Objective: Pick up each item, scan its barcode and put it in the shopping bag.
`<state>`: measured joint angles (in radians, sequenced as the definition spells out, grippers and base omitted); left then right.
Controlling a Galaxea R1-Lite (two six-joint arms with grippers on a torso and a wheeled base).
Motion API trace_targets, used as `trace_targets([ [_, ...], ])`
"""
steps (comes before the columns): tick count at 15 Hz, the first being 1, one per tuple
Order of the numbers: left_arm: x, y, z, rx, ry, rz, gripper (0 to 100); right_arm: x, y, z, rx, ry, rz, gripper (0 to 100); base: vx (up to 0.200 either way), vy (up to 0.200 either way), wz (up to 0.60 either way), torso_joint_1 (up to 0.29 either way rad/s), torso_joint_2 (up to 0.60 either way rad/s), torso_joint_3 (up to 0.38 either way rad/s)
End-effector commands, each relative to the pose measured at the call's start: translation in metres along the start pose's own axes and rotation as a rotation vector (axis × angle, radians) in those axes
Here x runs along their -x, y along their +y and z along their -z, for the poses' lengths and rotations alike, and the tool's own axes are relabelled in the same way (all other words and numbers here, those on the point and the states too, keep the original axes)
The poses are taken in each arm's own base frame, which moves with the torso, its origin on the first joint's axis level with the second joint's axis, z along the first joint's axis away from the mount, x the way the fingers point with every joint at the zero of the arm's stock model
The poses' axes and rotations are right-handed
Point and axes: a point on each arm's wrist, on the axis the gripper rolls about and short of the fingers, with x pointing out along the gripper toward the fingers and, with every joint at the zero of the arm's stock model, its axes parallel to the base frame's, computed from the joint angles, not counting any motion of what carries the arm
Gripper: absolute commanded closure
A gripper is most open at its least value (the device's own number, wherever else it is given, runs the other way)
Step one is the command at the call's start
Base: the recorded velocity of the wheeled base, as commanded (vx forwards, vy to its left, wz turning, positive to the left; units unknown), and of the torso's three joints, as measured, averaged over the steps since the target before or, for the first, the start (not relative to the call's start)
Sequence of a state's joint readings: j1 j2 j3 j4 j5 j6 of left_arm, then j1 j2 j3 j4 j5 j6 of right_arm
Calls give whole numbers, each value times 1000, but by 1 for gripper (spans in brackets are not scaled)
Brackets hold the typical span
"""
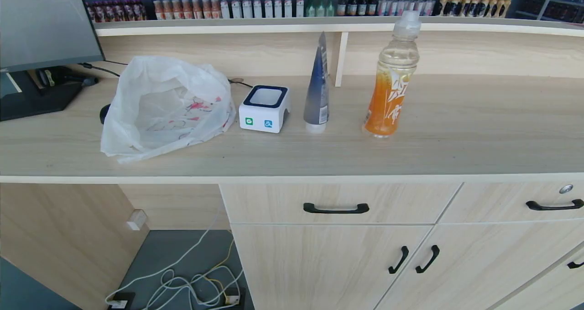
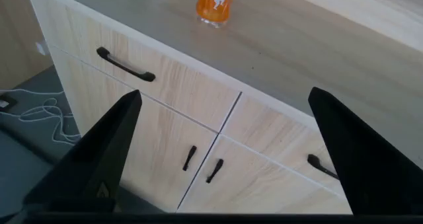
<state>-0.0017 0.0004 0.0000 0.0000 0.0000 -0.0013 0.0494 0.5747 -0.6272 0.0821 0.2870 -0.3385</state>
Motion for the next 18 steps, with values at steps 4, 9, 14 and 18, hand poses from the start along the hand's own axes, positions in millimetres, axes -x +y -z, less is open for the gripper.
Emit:
trace_targets([
  [4, 0, 0, 0, 0, 0, 0, 100, -105, -6, -54, 122, -25, -268, 0, 0, 0, 0, 0, 0, 0],
  [9, 0, 0, 0, 0, 0, 0, 100, -179, 46, -86, 0, -69, -162, 0, 0, 0, 0, 0, 0, 0],
  [14, 0, 0, 0, 0, 0, 0, 100, -215, 58, -88, -75, -143, -20, 0, 0, 0, 0, 0, 0, 0],
  [18, 0, 0, 0, 0, 0, 0, 100, -243, 72, -85, -105, -209, 4, 0, 0, 0, 0, 0, 0, 0],
])
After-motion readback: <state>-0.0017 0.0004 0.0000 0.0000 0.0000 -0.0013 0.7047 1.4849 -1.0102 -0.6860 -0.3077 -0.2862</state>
